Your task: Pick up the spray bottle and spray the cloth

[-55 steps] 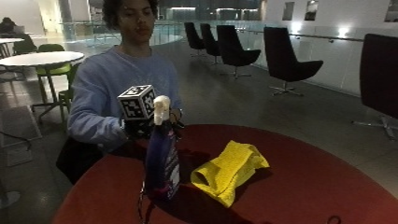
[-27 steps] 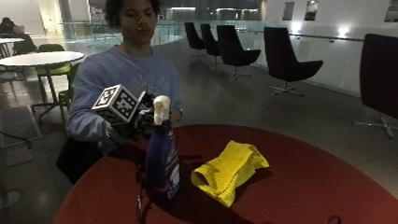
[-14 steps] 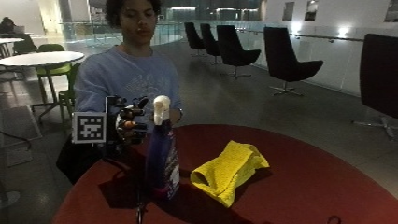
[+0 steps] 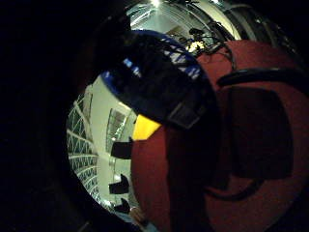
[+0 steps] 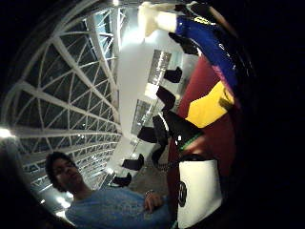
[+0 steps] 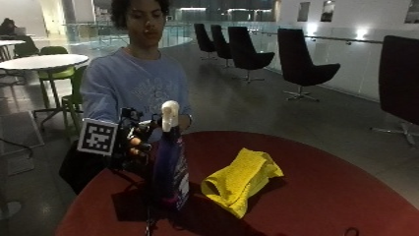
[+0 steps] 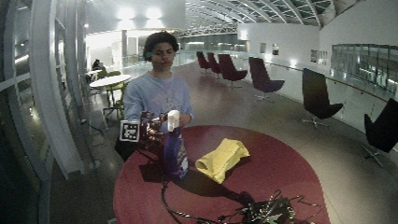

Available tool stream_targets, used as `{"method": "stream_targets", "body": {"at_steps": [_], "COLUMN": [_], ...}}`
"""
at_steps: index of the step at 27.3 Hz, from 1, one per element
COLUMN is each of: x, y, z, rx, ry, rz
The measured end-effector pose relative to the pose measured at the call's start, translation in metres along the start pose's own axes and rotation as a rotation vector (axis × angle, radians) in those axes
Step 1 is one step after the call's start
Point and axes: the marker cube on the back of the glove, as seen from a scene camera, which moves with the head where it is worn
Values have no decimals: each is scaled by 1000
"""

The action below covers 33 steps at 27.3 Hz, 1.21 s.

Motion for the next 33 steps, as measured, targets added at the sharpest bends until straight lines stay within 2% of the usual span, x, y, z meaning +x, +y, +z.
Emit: {"method": "stream_targets", "body": {"at_steps": [9, 15, 23, 28, 33], "x": [30, 39, 47, 49, 38], "y": [-23, -33, -51, -49, -55], "z": [31, 47, 49, 42, 33], "rx": [43, 70, 154, 6, -195], "ry": [178, 254, 230, 142, -26], "rz": [82, 72, 7, -63, -43]}}
